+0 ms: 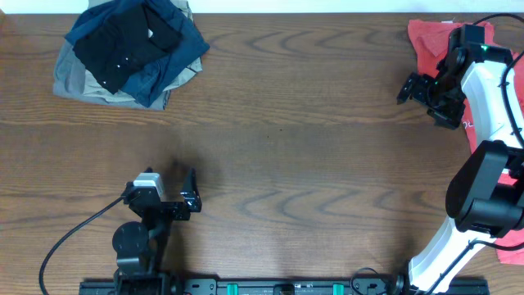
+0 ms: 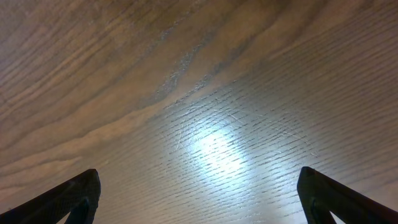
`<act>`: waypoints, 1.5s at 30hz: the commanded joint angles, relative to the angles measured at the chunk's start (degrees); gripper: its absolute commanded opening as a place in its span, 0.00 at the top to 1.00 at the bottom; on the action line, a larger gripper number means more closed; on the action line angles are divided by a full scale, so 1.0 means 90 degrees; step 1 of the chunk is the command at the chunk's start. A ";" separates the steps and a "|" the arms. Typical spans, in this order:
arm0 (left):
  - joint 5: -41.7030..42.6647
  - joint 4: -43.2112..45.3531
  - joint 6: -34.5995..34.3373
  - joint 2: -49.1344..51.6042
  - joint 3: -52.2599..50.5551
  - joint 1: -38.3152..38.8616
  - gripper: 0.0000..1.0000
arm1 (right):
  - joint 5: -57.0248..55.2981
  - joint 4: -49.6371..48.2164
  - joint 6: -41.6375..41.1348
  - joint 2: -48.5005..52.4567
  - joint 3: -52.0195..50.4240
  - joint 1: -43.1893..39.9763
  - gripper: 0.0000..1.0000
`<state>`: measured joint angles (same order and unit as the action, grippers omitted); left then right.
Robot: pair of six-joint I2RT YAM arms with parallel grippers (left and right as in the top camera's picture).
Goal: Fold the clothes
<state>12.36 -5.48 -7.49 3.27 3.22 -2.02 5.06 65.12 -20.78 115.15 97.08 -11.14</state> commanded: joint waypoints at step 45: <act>-0.0882 0.0192 0.0780 -0.0170 -0.0333 0.0039 0.02 | -0.0063 0.0002 0.0053 0.0051 0.0080 -0.0005 0.01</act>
